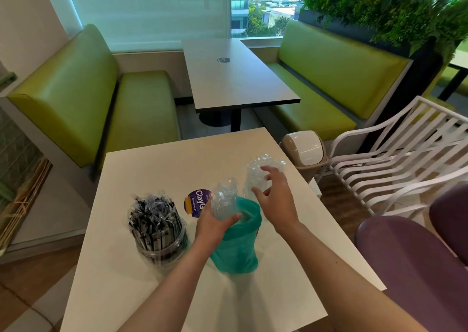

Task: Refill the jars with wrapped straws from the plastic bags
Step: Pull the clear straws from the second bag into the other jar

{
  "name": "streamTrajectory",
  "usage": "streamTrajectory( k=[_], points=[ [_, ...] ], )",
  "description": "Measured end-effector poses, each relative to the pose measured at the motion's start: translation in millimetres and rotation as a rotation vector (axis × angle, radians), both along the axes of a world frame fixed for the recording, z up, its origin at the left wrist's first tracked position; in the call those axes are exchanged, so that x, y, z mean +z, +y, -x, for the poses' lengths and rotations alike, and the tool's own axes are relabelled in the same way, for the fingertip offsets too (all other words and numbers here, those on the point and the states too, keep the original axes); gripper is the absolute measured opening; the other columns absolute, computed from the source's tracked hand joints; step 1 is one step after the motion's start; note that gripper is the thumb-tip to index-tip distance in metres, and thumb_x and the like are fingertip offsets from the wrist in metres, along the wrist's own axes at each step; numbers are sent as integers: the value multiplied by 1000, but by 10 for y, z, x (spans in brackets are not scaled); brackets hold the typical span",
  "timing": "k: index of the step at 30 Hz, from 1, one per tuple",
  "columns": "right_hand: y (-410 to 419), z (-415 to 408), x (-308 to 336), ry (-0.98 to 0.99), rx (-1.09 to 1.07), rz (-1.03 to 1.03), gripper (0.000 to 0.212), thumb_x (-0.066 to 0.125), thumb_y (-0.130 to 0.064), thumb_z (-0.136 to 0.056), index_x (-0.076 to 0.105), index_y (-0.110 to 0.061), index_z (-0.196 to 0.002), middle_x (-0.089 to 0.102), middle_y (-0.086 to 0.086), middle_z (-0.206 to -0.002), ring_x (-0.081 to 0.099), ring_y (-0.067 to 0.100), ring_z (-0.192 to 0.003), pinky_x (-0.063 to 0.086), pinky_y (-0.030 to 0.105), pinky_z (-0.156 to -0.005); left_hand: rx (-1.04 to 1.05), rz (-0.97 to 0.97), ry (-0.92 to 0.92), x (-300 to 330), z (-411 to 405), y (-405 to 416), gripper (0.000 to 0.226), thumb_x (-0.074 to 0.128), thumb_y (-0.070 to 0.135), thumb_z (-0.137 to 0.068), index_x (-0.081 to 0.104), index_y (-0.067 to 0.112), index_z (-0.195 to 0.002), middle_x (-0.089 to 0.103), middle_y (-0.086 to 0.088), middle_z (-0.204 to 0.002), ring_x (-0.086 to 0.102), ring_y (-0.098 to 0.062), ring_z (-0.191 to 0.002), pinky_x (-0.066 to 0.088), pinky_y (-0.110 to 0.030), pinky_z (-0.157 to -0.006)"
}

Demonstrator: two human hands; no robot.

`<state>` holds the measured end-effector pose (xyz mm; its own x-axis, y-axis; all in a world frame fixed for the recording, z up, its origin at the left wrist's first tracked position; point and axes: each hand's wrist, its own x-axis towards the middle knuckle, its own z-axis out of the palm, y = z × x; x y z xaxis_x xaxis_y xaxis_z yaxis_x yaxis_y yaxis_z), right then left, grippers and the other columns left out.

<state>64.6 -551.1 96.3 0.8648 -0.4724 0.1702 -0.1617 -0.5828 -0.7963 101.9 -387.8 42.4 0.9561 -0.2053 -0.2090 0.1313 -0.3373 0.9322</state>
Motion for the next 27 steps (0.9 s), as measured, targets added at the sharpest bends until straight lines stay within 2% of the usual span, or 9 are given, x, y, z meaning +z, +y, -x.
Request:
streamTrajectory(
  k=[3, 7, 11, 14, 17, 20, 22, 27],
  points=[
    [-1, 34, -33, -46, 7, 80, 29, 58, -26, -95, 59, -26, -124, 51, -6, -130, 63, 12, -103, 46, 10, -87, 2, 12, 9, -6, -5, 11, 88, 87, 43, -66, 44, 25, -141, 58, 2, -127, 56, -21, -117, 50, -40, -99],
    [-30, 68, -60, -39, 3, 112, 28, 57, -22, -96, 65, -17, -122, 55, -4, -126, 62, 13, -107, 43, 9, -91, -6, 13, 8, 4, -2, 30, 84, 86, 42, -67, 46, 25, -139, 60, 2, -124, 56, -20, -114, 51, -41, -98],
    [27, 101, -4, -94, -25, 153, 34, 61, -29, -93, 61, -25, -127, 45, -8, -132, 61, 9, -100, 51, 14, -86, 1, 3, -4, 6, -4, 40, 84, 86, 42, -67, 44, 25, -139, 58, 4, -124, 56, -21, -116, 51, -41, -98],
    [115, 182, 24, -142, -66, 166, 35, 62, -29, -93, 56, -33, -127, 42, -9, -131, 55, 5, -103, 55, 16, -84, 9, 17, -15, 20, 10, 46, 83, 86, 40, -68, 43, 27, -138, 58, 4, -124, 55, -20, -114, 50, -42, -98],
    [204, 265, 16, -147, -50, 161, 24, 61, -25, -94, 58, -31, -117, 48, -11, -122, 54, 5, -102, 55, 18, -83, 15, 38, -12, 21, 6, 60, 81, 87, 41, -67, 47, 26, -135, 61, 3, -122, 58, -20, -112, 52, -43, -96],
    [294, 329, -68, -45, 66, 90, 14, 60, -18, -94, 65, -23, -106, 56, -12, -105, 58, 5, -93, 54, 19, -83, 20, 72, -2, 35, 1, 68, 68, 88, 34, -67, 54, 25, -125, 65, 3, -112, 62, -19, -105, 53, -36, -89],
    [346, 369, -173, 66, 114, 40, 20, 61, -20, -94, 64, -20, -113, 58, -9, -109, 58, 5, -96, 52, 18, -87, 22, 86, 10, 46, 3, 72, 61, 89, 31, -67, 55, 27, -118, 66, 5, -106, 63, -17, -100, 53, -33, -84],
    [351, 364, -359, 198, 113, -155, 46, 59, -20, -95, 46, -22, -139, 50, -3, -129, 52, 9, -113, 47, 29, -101, 21, 164, 117, 72, 14, 116, 54, 89, 26, -66, 63, 20, -113, 71, 2, -103, 67, -18, -96, 57, -35, -83]
  ],
)
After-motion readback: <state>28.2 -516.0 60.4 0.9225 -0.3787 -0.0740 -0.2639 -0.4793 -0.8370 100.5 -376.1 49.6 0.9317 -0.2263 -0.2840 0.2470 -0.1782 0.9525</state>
